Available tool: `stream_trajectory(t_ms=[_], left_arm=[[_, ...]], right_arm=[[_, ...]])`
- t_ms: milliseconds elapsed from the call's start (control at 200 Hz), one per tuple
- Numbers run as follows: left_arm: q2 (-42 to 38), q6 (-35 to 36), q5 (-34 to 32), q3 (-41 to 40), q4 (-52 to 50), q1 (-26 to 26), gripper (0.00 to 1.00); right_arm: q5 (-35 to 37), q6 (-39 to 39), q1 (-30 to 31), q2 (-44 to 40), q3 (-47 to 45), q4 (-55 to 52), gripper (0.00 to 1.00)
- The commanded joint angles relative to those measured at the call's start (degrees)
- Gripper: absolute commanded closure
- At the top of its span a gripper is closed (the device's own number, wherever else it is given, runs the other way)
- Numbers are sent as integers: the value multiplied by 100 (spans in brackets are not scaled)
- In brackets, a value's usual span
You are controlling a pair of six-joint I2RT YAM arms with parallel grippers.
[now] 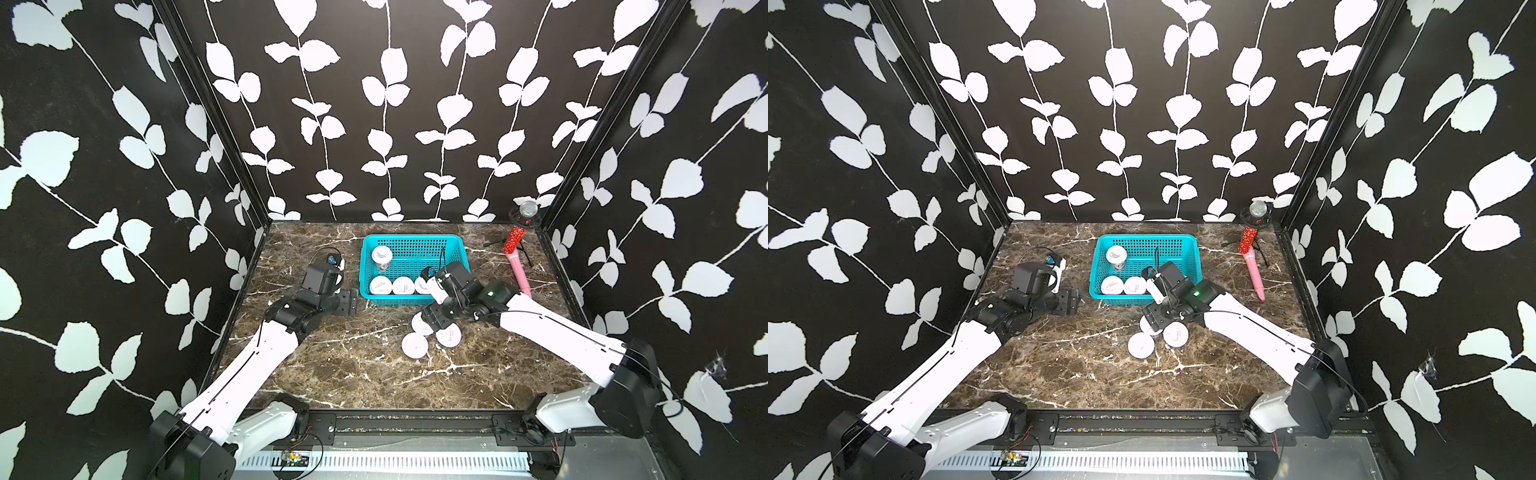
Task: Put the yogurt in the basket
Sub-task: Pick up the yogurt from the center of the board.
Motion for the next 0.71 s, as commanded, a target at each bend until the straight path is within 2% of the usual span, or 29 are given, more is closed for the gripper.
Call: stream_trajectory(t_ms=[0,335,700], left_arm=[[-101,72,134,-56,-69,40,14],[-188,96,111,-67,-70,38,14],[-165,123,123,-44,-102,40,14]], right_arm=[[130,140,184,144,-192,12,21],[237,477,384,606,-139,195,21],[536,782,388,1150,155,141,29]])
